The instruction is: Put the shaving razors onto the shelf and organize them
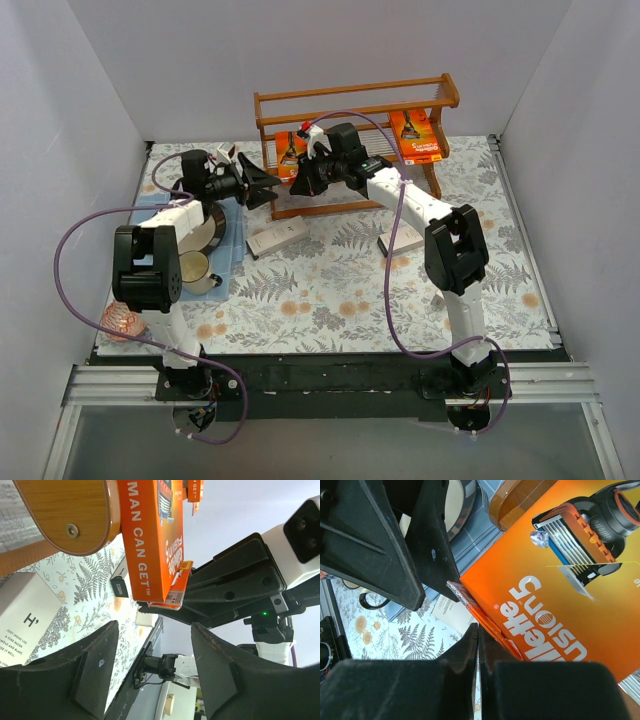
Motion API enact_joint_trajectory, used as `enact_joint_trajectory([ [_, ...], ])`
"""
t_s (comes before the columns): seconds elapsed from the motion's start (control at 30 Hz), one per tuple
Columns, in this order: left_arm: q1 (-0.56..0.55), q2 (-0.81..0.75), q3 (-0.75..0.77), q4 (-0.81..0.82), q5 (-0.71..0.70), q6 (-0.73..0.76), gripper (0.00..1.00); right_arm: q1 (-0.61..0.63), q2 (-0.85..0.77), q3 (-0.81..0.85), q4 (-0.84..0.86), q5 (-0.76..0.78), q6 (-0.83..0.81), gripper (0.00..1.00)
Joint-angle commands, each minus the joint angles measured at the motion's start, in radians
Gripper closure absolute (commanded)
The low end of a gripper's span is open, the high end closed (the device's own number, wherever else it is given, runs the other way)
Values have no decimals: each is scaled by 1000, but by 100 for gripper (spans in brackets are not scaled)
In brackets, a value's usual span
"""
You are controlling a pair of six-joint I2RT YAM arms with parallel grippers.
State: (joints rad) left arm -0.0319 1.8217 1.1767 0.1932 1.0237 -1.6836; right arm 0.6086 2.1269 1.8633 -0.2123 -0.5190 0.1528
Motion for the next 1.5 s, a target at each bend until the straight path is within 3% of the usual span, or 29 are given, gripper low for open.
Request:
enact_joint_trajectory([
  [0.0, -2, -18, 8, 64, -22, -5, 41, -9, 4, 25, 42, 42, -18, 93],
  [0.37, -28, 109, 60, 207, -17, -85, 46, -1, -15, -12, 45, 34, -13, 92],
  [0.47, -43, 128, 70, 255, -8, -105, 54, -1, -15, -16, 42, 34, -13, 92],
  [0.53, -48, 129, 72, 291, -1, -116, 66, 2, -15, -19, 44, 30, -12, 92],
  [0.83, -49, 111, 58, 335, 7, -130, 82, 5, -13, -19, 48, 27, -9, 92],
  [1.47, -57, -5, 17, 252, 13, -84, 91, 33, -50, -33, 53, 24, 34, 92],
])
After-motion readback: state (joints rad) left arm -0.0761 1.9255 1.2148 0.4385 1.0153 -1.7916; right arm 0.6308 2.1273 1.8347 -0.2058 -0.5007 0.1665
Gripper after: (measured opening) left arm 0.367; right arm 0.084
